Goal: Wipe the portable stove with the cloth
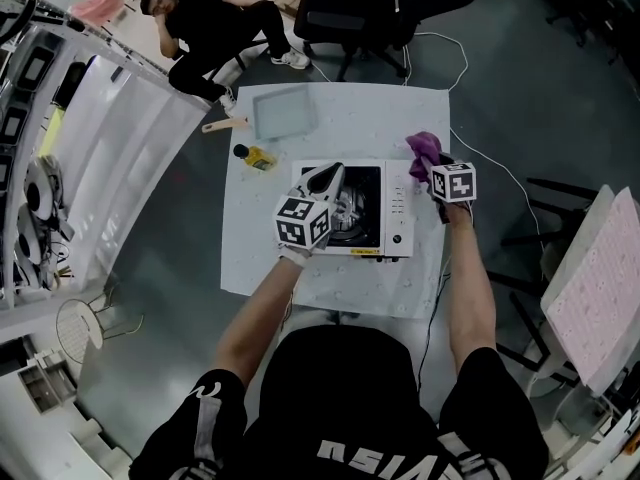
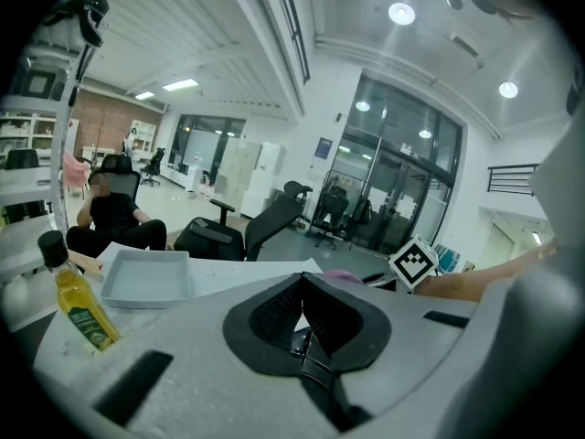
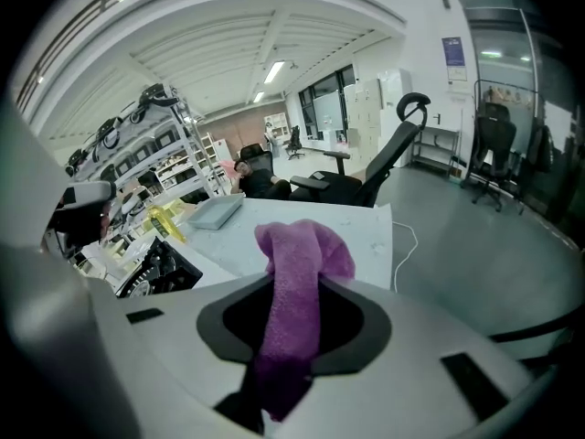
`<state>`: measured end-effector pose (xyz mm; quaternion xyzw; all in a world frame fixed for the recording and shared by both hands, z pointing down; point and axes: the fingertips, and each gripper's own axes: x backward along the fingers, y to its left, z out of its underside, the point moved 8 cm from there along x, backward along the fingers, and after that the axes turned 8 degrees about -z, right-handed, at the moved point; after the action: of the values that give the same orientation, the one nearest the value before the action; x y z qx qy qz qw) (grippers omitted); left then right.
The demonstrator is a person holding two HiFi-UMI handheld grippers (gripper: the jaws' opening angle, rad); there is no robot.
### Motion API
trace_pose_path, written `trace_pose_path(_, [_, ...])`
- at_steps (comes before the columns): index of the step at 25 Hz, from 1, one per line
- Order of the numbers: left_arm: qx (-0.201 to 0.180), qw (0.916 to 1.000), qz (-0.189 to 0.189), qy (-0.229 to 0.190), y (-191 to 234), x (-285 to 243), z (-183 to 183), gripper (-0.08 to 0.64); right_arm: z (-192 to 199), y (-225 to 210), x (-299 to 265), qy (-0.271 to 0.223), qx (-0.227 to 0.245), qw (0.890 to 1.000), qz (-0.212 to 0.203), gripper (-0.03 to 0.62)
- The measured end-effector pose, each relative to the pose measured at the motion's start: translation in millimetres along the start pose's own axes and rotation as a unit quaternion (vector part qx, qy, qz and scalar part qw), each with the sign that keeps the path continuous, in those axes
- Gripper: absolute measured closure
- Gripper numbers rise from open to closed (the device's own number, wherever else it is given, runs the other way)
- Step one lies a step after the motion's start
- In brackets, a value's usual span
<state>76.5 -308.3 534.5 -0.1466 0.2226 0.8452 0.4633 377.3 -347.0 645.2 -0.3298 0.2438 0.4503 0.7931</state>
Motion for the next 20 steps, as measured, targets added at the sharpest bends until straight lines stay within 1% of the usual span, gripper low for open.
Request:
trace_pose_path(6, [-0.008, 1.0, 0.0, -0.004, 3.6, 22.4, -2.7, 0.554, 15.6, -4.1, 21.8, -0.003, -0.012, 1.0, 0.021, 0.491])
trace_pose_path(10, [-0.013, 0.9999, 0.005, -0.01, 6.7, 40.2, -2.8, 0.554, 19.7, 10.4, 39.8, -0.015, -0.015, 0.999, 0.035, 0.491])
trace_pose_path(15, [-0.016, 0.9995, 0.013, -0.025, 10.4, 77.3, -2.3, 0.554, 24.2, 54.1, 67.4, -0.037, -0.008, 0.998, 0.045, 0.491])
trace_pose_path(20, [0.007, 0.9984, 0.012, -0.055, 23.1, 133.3, -0.2, 0.554, 30.1, 121.6, 93.8, -0.071, 0.0, 0.996, 0.05, 0.491])
